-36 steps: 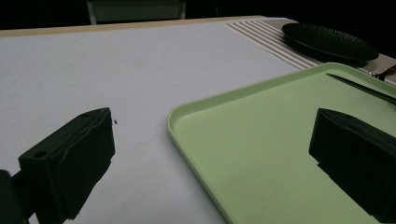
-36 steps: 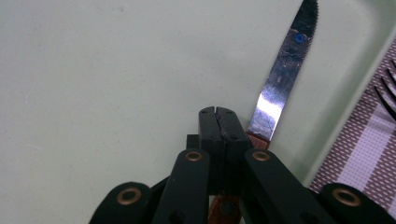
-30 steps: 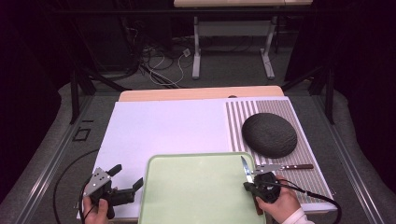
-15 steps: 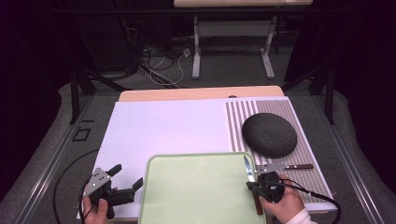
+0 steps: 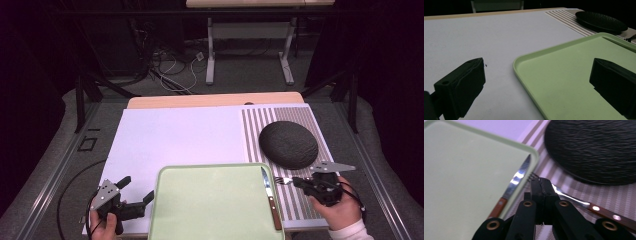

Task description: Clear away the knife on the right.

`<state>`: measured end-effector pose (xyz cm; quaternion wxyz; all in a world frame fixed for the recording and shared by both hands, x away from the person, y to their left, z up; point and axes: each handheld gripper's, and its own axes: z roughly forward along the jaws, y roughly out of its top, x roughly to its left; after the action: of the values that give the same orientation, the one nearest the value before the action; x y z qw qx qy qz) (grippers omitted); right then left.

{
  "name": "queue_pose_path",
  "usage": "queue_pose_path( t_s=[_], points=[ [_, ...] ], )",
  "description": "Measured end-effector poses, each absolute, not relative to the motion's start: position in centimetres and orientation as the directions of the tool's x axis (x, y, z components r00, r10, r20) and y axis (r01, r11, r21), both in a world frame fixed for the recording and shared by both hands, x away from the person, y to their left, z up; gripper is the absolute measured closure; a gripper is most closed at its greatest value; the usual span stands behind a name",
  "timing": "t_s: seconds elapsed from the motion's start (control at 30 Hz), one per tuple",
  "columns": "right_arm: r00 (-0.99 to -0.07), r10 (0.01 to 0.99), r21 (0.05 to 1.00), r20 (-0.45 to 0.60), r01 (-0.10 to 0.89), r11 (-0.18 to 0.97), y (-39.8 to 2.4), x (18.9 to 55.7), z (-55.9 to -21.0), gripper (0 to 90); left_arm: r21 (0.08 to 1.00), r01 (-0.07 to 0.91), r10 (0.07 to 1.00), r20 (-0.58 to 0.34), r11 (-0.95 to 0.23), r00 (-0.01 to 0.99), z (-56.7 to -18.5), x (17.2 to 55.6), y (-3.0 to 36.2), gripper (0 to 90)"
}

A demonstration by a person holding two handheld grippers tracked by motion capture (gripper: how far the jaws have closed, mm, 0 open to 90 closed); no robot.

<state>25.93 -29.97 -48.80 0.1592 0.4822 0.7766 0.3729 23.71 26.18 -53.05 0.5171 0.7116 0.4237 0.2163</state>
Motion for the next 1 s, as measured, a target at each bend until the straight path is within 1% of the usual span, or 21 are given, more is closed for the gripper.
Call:
queue_pose_path(
  t_s=[0.1, 0.3, 0.5, 0.57, 0.67, 0.7, 1.0],
  points=[
    [-0.437, 0.884, 0.748, 0.166, 0.64, 0.176, -32.8, 25.5, -48.6, 90.0, 0.918, 0.382, 0.827, -0.134, -0.103, 0.545, -53.1, 23.8, 26.2, 0.4],
    [-0.42, 0.896, 0.757, 0.143, 0.629, 0.174, -34.7, 24.8, -48.3, 90.0, 0.917, 0.383, 0.827, -0.13, -0.11, 0.547, -53.1, 23.8, 26.0, 0.4],
    [-0.406, 0.902, 0.768, 0.148, 0.621, 0.153, -35.8, 24.5, -48.1, 90.0, 0.917, 0.384, 0.827, -0.131, -0.109, 0.547, -53.1, 23.8, 26.0, 0.4],
    [-0.409, 0.898, 0.756, 0.159, 0.635, 0.156, -36.1, 24.5, -48.0, 90.0, 0.917, 0.385, 0.827, -0.131, -0.109, 0.547, -53.1, 23.8, 26.0, 0.4],
    [-0.423, 0.894, 0.754, 0.145, 0.632, 0.177, -36.3, 24.5, -48.0, 90.0, 0.916, 0.386, 0.827, -0.131, -0.109, 0.546, -53.1, 23.8, 26.0, 0.4],
    [-0.424, 0.897, 0.75, 0.126, 0.632, 0.194, -36.6, 24.7, -48.0, 90.0, 0.916, 0.385, 0.827, -0.13, -0.11, 0.547, -53.1, 23.8, 26.0, 0.4],
    [-0.408, 0.907, 0.74, 0.105, 0.641, 0.203, -38.0, 26.0, -48.7, 90.0, 0.916, 0.387, 0.829, -0.132, -0.108, 0.544, -53.2, 23.8, 25.9, 0.4]
  ],
)
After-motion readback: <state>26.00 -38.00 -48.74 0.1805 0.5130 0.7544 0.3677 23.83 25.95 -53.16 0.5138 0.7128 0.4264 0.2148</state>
